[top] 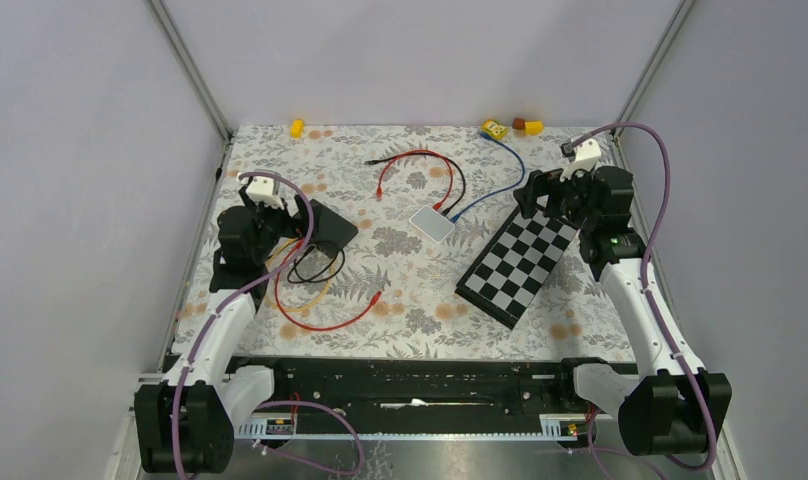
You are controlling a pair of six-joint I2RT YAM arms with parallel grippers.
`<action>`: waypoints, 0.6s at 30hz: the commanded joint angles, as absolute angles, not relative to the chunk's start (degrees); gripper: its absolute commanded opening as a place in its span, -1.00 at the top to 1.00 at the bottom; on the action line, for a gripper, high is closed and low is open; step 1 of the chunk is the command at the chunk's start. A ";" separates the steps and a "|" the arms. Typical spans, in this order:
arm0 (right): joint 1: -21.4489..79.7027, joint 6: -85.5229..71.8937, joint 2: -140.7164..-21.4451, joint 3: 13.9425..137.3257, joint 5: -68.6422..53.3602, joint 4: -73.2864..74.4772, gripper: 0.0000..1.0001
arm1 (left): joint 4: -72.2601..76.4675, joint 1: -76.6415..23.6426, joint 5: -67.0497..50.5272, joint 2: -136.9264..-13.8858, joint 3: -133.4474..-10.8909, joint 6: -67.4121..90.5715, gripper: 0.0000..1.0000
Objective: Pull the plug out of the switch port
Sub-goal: Move the switch port to the center of the board.
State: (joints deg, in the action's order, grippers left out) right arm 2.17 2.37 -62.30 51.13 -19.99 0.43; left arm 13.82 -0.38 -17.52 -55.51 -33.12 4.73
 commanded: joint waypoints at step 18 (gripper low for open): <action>1.94 5.74 -60.59 50.01 -21.22 -2.59 -0.99 | 8.33 2.64 -23.59 -59.06 -37.98 -2.58 -0.97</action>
